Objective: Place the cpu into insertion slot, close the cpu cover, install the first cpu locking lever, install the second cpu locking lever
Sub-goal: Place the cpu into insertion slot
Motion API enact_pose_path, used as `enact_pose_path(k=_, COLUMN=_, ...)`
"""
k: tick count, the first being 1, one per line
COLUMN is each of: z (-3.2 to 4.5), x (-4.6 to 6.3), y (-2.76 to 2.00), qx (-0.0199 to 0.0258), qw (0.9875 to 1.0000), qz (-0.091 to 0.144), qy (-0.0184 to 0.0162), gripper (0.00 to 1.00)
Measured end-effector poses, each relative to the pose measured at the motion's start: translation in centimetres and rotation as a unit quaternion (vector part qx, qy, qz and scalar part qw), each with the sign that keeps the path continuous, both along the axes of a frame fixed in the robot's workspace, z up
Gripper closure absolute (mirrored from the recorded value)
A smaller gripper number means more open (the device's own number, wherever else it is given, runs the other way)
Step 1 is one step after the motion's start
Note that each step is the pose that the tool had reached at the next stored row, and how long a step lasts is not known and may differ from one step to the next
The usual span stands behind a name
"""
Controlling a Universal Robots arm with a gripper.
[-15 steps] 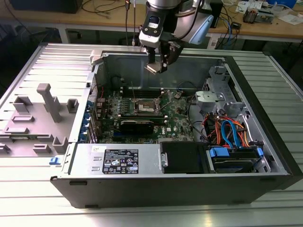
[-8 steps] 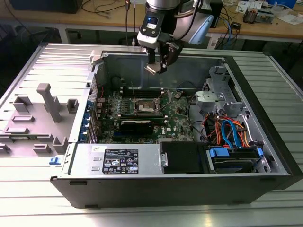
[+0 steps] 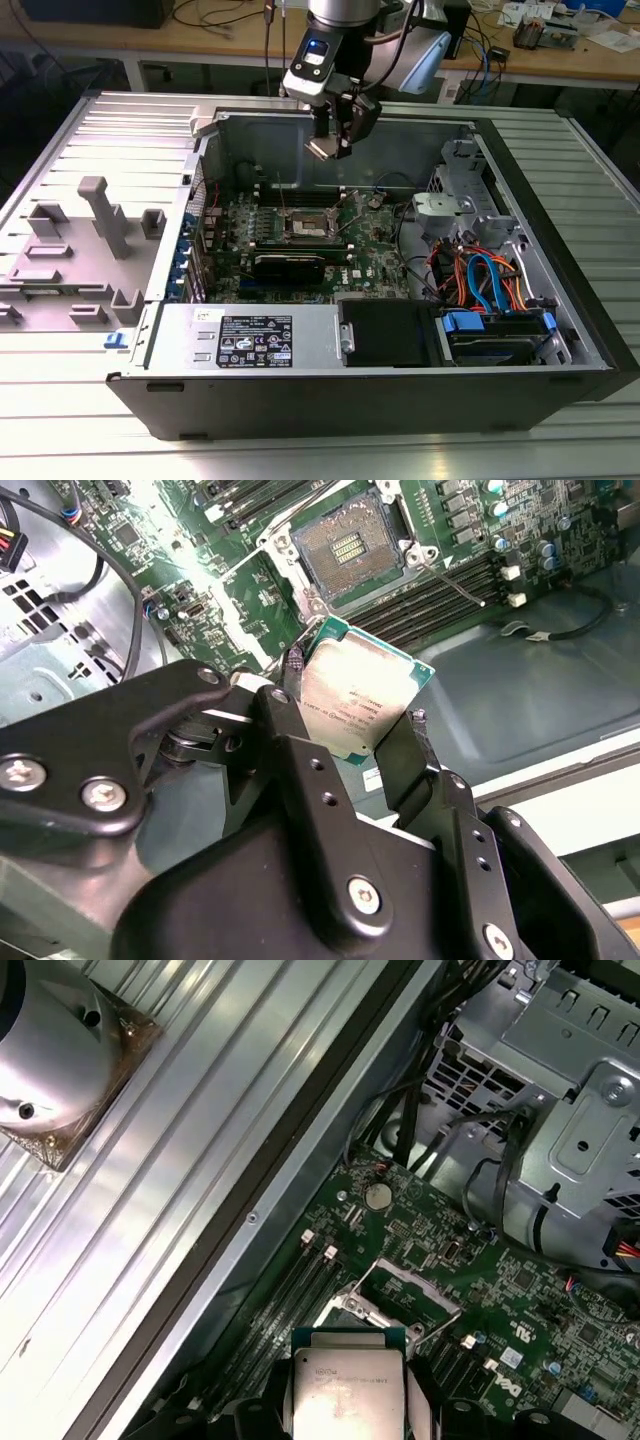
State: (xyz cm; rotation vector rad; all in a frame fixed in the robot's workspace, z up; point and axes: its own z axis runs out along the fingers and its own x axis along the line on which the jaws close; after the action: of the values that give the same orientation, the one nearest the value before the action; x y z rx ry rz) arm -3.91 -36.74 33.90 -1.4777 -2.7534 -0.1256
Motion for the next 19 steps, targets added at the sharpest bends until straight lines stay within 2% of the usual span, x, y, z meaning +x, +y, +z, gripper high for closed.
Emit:
enact_pose_path(k=9, z=-0.02, x=0.0, y=0.0, qx=0.0001, qw=1.0, qz=-0.004, qy=0.0, gripper=0.46)
enact_pose_path(k=15, z=-0.16, x=0.0, y=0.0, qx=0.0001, qw=0.9994, qz=-0.034, qy=0.0003, gripper=0.46)
enact_pose_path(k=19, z=-0.21, x=0.0, y=-0.01, qx=0.0, qw=0.999, qz=-0.044, qy=0.001, gripper=0.46)
